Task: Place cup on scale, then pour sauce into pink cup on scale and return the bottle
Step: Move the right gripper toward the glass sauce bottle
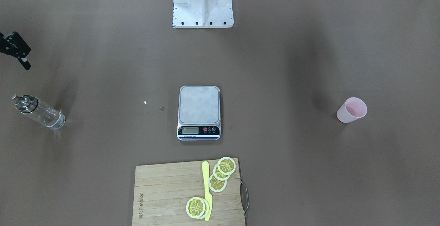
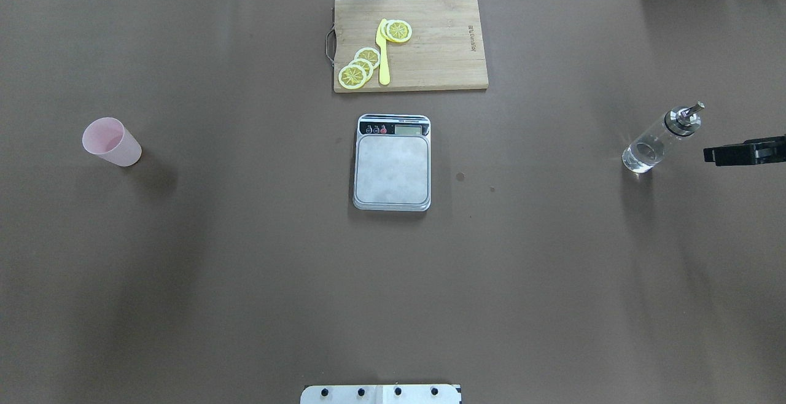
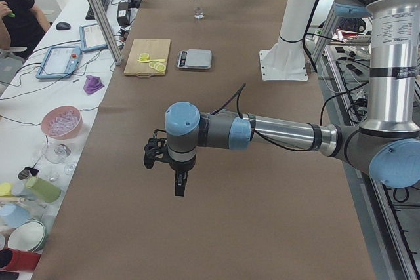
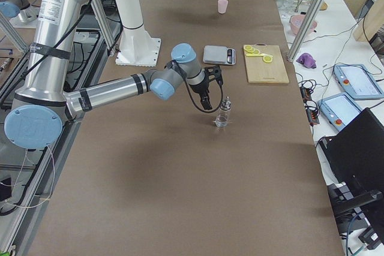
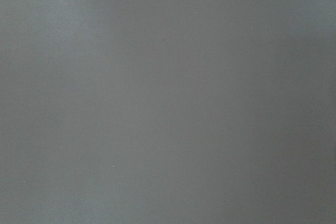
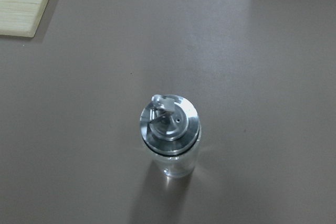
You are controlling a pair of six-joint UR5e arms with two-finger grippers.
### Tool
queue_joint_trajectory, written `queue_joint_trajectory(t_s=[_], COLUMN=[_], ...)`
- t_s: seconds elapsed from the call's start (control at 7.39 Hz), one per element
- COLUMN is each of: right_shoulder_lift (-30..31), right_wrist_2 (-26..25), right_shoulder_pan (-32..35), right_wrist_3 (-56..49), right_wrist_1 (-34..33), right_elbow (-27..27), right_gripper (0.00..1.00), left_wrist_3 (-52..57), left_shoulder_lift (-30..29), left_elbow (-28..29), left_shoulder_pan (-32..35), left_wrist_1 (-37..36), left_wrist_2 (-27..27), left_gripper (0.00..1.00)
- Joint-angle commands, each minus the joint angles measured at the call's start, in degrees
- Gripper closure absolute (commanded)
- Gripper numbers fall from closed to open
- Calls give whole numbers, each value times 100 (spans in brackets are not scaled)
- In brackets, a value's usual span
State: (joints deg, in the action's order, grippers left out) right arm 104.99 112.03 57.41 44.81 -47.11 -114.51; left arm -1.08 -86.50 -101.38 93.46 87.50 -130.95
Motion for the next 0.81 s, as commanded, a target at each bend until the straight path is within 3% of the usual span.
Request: queue_joint_trajectory(t_s=[0.0, 0.54, 0.68], right_shoulder_lift=[65, 196, 188], right_wrist_2=[-1134, -1929, -2574], right_shoulder_pan=[-780, -1152, -1518], right_wrist_3=[693, 626, 608], right_wrist_1=[1667, 2161, 2179], right_elbow=[718, 763, 859], right_gripper=[1, 0, 0], left_wrist_3=[-6, -6, -6], left_shoulder_lift=[1, 1, 1], left_elbow=[-5, 30, 30], left_shoulder_pan=[6, 6, 6], left_wrist_1=[-5, 13, 4], left_wrist_2=[0, 8, 0], left_gripper=[2, 2, 2])
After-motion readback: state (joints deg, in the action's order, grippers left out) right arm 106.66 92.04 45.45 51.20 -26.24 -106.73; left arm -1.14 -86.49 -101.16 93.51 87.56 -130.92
